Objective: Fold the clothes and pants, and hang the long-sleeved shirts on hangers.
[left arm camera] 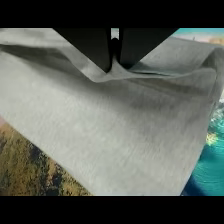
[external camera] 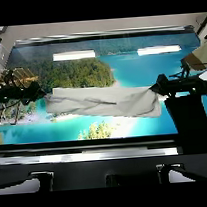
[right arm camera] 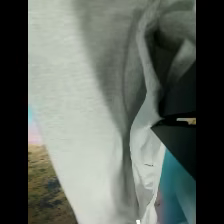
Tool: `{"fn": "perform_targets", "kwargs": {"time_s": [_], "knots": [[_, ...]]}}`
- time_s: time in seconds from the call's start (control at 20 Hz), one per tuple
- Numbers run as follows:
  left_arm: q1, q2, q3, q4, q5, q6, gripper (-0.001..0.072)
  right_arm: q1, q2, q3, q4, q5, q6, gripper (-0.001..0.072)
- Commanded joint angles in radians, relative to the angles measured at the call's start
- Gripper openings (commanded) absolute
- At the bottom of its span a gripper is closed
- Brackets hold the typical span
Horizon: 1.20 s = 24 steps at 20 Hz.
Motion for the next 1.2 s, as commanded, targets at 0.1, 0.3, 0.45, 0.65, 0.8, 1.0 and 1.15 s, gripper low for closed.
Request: {"fn": "perform_targets", "kwargs": {"time_s": [0.1, 0.3, 0.45, 0.65, 0.8, 1.0, 1.15], "knots": [[-0.018, -0.183, 0.215, -0.003, 0.017, 0.002, 0.0017, 0.001, -0.145, 0.151, 0.003, -0.064, 0.021, 0.0038], [-0.045, -0.279, 0.27, 0.007, 0.081, 0.054, 0.0017, 0.002, -0.205, 0.156, 0.003, -0.091, 0.022, 0.0038], [-0.072, -0.341, 0.27, 0.013, 0.1, 0.115, 0.0017, 0.032, -0.254, 0.156, -0.015, -0.103, 0.018, 0.0038], [-0.103, -0.386, 0.271, 0.013, 0.175, 0.125, 0.0017, 0.057, -0.314, 0.156, -0.044, -0.147, 0.024, 0.0039], [-0.107, -0.385, 0.275, 0.038, 0.186, 0.126, 0.016, 0.047, -0.318, 0.156, -0.073, -0.123, 0.031, 0.0147], [-0.093, -0.362, 0.394, 0.104, 0.012, 0.124, 0.0551, -0.095, -0.269, 0.201, -0.088, 0.138, 0.0, 0.06], [-0.101, -0.307, 0.483, 0.166, -0.102, 0.118, 0.0691, -0.262, -0.256, 0.205, -0.098, 0.25, -0.044, 0.0678]]}}
